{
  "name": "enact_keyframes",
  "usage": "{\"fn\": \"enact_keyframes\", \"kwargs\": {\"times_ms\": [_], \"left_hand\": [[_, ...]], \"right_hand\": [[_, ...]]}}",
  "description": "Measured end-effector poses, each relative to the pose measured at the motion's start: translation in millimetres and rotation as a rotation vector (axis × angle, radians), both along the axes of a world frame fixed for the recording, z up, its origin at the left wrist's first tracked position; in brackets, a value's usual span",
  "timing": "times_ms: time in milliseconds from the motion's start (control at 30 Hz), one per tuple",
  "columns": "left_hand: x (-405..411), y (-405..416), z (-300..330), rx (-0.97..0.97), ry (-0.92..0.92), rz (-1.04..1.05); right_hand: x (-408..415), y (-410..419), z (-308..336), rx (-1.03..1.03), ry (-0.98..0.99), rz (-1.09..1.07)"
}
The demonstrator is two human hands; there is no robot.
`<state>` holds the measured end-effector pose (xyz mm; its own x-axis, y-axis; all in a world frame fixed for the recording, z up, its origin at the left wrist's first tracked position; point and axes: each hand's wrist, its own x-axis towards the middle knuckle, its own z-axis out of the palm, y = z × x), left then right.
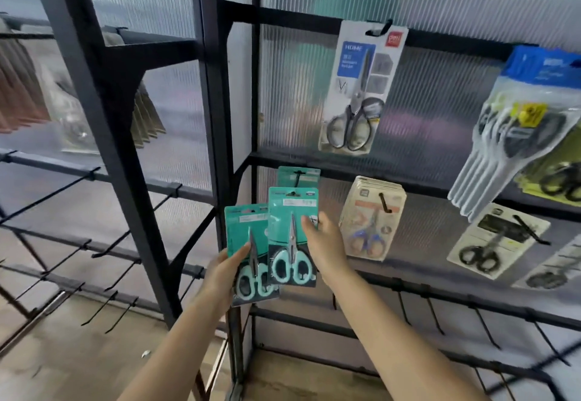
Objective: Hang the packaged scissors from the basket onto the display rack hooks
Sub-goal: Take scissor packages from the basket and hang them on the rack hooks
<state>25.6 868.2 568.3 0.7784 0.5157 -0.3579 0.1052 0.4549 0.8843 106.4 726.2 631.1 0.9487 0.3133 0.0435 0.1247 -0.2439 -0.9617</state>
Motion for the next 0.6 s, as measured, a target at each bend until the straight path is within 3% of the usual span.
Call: {"fn": "enact_keyframes", "kwargs": {"times_ms": [600], "left_hand": [[-20,9,-19,0.055,0.106,0.002]], "right_hand": [[65,31,-1,-0.186,-0.027,-0.162]]}}
